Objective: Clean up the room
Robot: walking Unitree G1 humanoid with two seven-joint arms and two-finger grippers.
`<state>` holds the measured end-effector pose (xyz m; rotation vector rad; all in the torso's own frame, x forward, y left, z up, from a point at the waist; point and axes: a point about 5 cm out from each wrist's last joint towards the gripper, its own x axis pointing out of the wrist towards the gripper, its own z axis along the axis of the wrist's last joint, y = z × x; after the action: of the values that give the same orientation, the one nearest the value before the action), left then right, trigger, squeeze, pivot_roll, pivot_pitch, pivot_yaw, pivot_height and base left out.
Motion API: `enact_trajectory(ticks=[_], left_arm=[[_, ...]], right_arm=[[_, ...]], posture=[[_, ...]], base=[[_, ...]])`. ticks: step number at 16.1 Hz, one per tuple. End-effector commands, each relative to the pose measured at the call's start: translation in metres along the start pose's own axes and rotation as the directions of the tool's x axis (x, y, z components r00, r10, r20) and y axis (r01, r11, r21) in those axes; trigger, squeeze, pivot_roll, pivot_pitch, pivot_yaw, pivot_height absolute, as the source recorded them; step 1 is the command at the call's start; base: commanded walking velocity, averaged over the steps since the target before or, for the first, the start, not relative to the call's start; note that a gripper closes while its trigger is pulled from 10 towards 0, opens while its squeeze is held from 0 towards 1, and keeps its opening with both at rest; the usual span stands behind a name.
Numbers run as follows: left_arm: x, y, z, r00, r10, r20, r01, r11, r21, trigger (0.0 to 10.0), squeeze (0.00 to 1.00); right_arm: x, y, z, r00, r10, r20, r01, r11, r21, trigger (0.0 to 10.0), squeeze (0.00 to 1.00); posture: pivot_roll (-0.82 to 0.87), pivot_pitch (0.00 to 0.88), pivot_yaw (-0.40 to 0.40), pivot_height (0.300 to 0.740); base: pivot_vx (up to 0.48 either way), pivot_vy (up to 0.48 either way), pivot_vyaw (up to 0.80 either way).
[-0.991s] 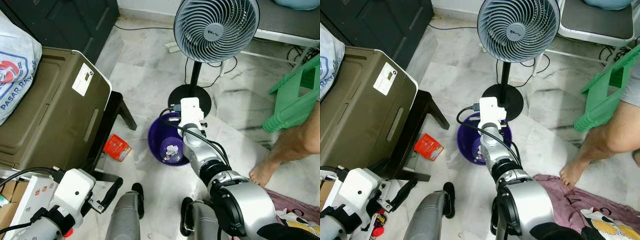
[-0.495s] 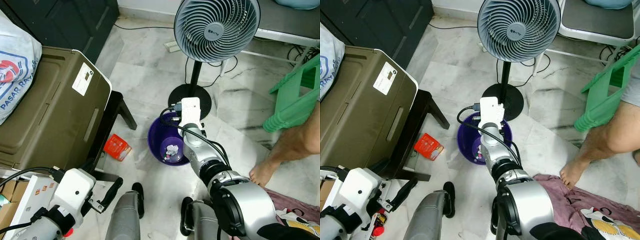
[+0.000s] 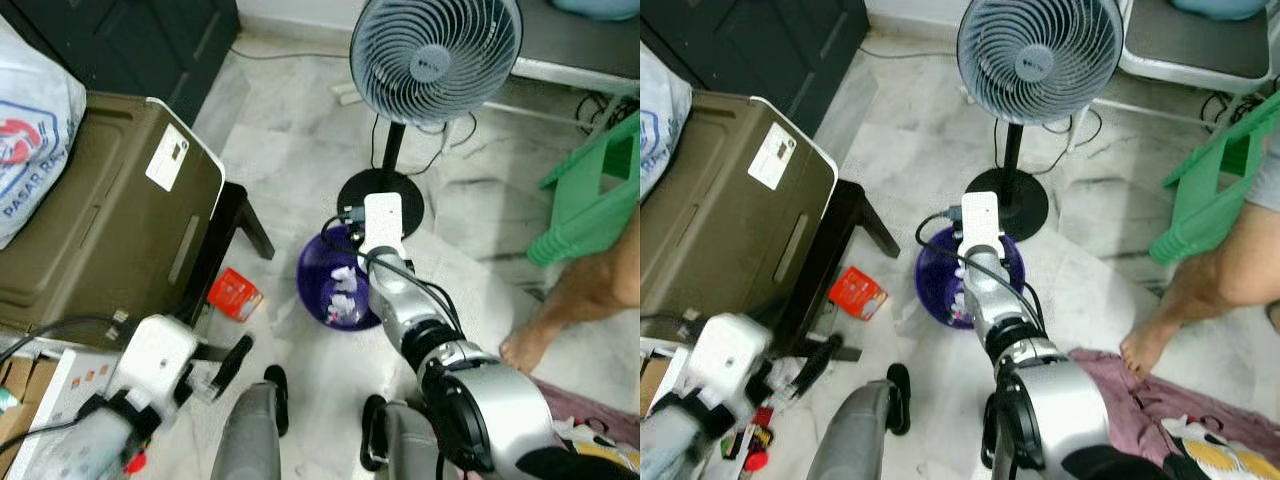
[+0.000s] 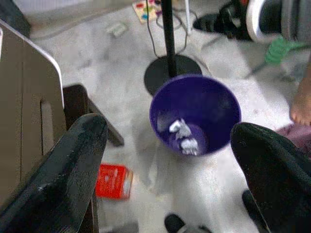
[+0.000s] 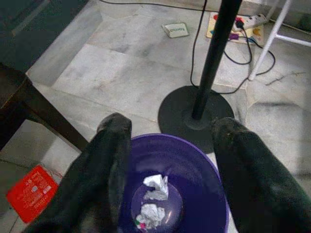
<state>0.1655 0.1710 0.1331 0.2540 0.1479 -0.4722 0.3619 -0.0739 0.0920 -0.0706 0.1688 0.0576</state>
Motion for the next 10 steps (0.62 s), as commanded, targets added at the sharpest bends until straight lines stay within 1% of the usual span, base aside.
enact_trajectory(ticks=[1,2,4,5,7,8,10], left_arm=[[0.005,-0.001,-0.008,1.0,0.008,-0.027,-0.008,1.0,-0.014,10.0,0.0],[0.012,0.0,-0.007,1.0,0.014,-0.007,-0.014,1.0,-0.017,10.0,0.0],[0.028,-0.001,-0.005,0.999,0.008,0.034,-0.007,1.0,-0.021,10.0,0.0],[0.043,0.0,-0.004,0.998,0.004,0.061,-0.003,1.0,-0.019,10.0,0.0],[0.051,0.002,-0.003,0.997,0.005,0.079,-0.004,1.0,-0.01,10.0,0.0],[0.066,0.008,0.0,0.993,0.033,0.115,-0.033,0.999,-0.004,10.0,0.0],[0.077,0.01,0.002,0.988,0.047,0.147,-0.047,0.999,-0.001,10.0,0.0]], right_arm=[[-0.006,0.003,-0.015,0.999,0.043,-0.029,-0.044,0.999,-0.004,10.0,1.0],[-0.01,0.004,-0.021,0.996,0.082,-0.026,-0.083,0.996,-0.032,10.0,1.0],[-0.017,0.001,-0.034,0.99,0.138,-0.039,-0.141,0.987,-0.081,10.0,1.0],[-0.02,-0.004,-0.039,0.984,0.171,-0.041,-0.175,0.978,-0.113,10.0,1.0],[-0.023,-0.007,-0.042,0.983,0.182,-0.035,-0.185,0.973,-0.136,10.0,1.0],[-0.033,-0.014,-0.048,0.982,0.185,-0.023,-0.186,0.97,-0.155,10.0,1.0],[-0.039,-0.024,-0.043,0.991,0.134,0.001,-0.132,0.981,-0.143,10.0,1.0]], posture=[[0.27,0.295,0.065,0.74],[0.26,0.281,0.063,0.74],[0.21,0.241,0.053,0.74],[0.17,0.197,0.049,0.74],[0.15,0.178,0.048,0.74],[0.12,0.124,0.043,0.74],[0.09,0.087,0.043,0.74]], base=[[0.0,0.0,0.0],[0.0,0.0,0.0],[0.0,0.0,0.0],[0.0,0.0,0.0],[0.0,0.0,0.0],[0.0,0.0,0.0],[0.0,0.0,0.0]])
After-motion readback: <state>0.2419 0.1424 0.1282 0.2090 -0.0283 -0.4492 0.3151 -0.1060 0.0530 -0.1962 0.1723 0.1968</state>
